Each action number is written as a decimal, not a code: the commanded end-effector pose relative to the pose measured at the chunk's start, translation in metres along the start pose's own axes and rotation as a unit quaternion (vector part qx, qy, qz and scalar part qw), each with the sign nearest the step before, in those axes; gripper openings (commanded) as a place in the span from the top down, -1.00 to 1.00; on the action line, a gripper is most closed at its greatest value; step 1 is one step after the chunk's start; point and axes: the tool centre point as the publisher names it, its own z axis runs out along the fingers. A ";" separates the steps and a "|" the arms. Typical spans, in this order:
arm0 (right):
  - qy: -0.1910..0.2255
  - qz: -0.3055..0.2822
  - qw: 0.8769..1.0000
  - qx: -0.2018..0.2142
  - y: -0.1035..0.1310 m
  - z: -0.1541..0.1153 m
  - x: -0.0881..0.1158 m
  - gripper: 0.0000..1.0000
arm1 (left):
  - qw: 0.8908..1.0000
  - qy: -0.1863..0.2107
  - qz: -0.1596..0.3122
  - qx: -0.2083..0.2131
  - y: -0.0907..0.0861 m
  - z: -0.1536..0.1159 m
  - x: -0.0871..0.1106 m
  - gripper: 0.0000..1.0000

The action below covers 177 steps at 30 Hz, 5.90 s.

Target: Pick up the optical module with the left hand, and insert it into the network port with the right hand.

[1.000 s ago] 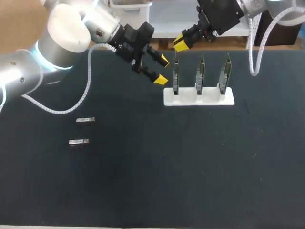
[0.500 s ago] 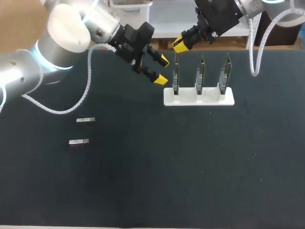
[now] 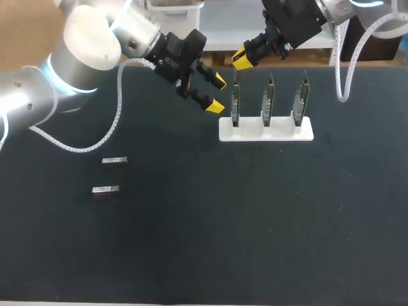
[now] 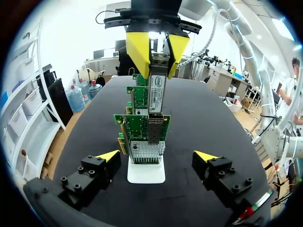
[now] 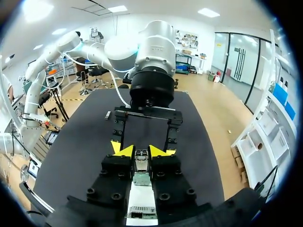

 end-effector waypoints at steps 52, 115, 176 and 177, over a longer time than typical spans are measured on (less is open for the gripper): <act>-0.037 0.048 0.998 -0.015 0.006 -0.008 -0.003 1.00 | 1.000 0.001 0.000 0.002 0.002 0.000 0.000 -1.00; 0.017 0.066 0.997 -0.027 -0.007 0.025 0.031 1.00 | 1.000 0.001 0.000 0.002 0.002 0.000 0.000 -1.00; -0.023 0.044 0.997 -0.053 0.012 -0.079 0.071 1.00 | 1.000 0.001 0.000 0.002 0.002 0.000 0.000 -1.00; -0.023 0.044 0.997 -0.053 0.012 -0.078 0.072 1.00 | 1.000 0.001 0.000 0.002 0.002 0.000 0.000 -1.00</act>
